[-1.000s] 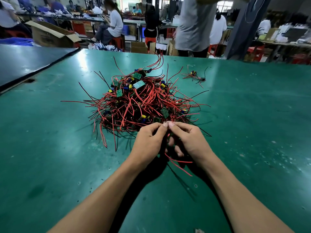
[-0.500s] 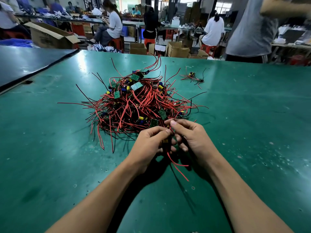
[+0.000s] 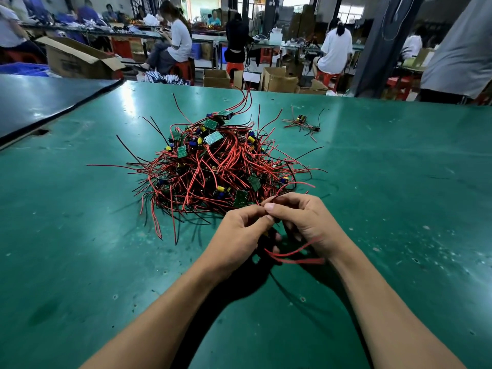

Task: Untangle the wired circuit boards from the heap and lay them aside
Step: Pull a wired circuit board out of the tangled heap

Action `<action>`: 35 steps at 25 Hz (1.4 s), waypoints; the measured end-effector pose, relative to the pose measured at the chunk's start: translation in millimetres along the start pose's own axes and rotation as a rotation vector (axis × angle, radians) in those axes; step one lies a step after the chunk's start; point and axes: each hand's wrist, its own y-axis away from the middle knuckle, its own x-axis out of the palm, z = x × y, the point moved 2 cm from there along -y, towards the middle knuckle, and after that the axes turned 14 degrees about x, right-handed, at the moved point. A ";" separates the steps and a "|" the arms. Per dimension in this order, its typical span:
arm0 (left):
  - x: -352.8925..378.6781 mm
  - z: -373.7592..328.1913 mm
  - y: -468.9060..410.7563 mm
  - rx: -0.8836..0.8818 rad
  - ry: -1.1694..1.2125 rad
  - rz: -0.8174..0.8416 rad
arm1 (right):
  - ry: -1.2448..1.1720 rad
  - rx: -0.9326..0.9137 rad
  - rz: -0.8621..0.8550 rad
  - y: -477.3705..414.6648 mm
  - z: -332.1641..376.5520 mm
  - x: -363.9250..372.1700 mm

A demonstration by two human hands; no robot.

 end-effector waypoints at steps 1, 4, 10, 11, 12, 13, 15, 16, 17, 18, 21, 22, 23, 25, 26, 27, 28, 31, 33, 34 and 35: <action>0.5 -0.1 -0.2 0.005 -0.015 -0.009 | 0.036 -0.013 -0.038 -0.7 0.0 -0.9; -0.6 -1.3 -0.2 -0.018 0.022 -0.016 | -0.011 0.014 -0.097 -2.4 -2.9 -0.6; -2.7 -5.8 -0.3 -0.046 -0.053 0.055 | 0.005 -0.040 -0.183 -3.8 -5.5 0.0; -2.6 -6.0 -0.9 -0.044 -0.081 0.072 | 0.001 -0.057 -0.222 -4.8 -5.3 -0.4; -2.5 -6.3 -1.4 -0.041 -0.108 0.090 | -0.012 -0.068 -0.263 -6.0 -5.5 -1.6; -2.1 -6.2 -1.6 -0.043 -0.127 0.105 | -0.041 -0.070 -0.299 -7.1 -5.8 -2.5; -1.9 -6.2 -2.7 -0.064 -0.132 0.124 | -0.148 -0.056 -0.345 -10.1 -6.4 -3.8; -1.9 -6.5 -2.9 -0.077 -0.125 0.129 | -0.220 -0.038 -0.347 -11.1 -6.7 -3.5; -2.0 -6.6 -3.0 -0.087 -0.112 0.130 | -0.293 -0.011 -0.334 -11.7 -7.1 -2.1; -2.0 -6.6 -2.9 -0.100 -0.093 0.129 | -0.357 0.017 -0.309 -12.2 -7.8 -1.0; -0.9 -7.2 0.1 -0.118 0.013 0.086 | -0.444 0.077 -0.220 -12.9 -9.6 0.5; -1.3 -7.4 0.8 -0.097 0.026 0.065 | -0.425 0.086 -0.201 -12.7 -9.4 0.2; -1.3 -7.2 1.2 -0.069 0.018 0.049 | -0.395 0.094 -0.184 -12.6 -9.3 -0.1; -1.9 -5.6 1.1 -0.044 0.001 0.019 | -0.339 0.102 -0.135 -11.7 -9.3 -1.5; -2.9 -4.4 0.3 -0.046 0.005 -0.001 | -0.307 0.104 -0.099 -11.5 -10.1 -2.5; -4.0 -2.9 -1.0 -0.048 0.015 -0.018 | -0.268 0.103 -0.055 -11.0 -11.2 -3.6; -5.7 -1.9 -2.1 -0.048 0.022 -0.032 | -0.220 0.099 -0.009 -10.5 -13.0 -4.7; -8.5 2.3 -5.0 -0.054 -0.025 -0.027 | -0.099 0.111 0.090 -9.1 -19.6 -2.9; -8.4 4.5 -6.0 -0.057 -0.071 -0.014 | -0.134 0.151 0.121 -12.6 -22.8 0.4; -8.2 5.0 -6.2 -0.061 -0.073 -0.010 | -0.152 0.171 0.136 -13.6 -21.9 1.0; -7.6 5.2 -6.5 -0.065 -0.065 -0.005 | -0.142 0.186 0.148 -13.7 -20.0 -0.1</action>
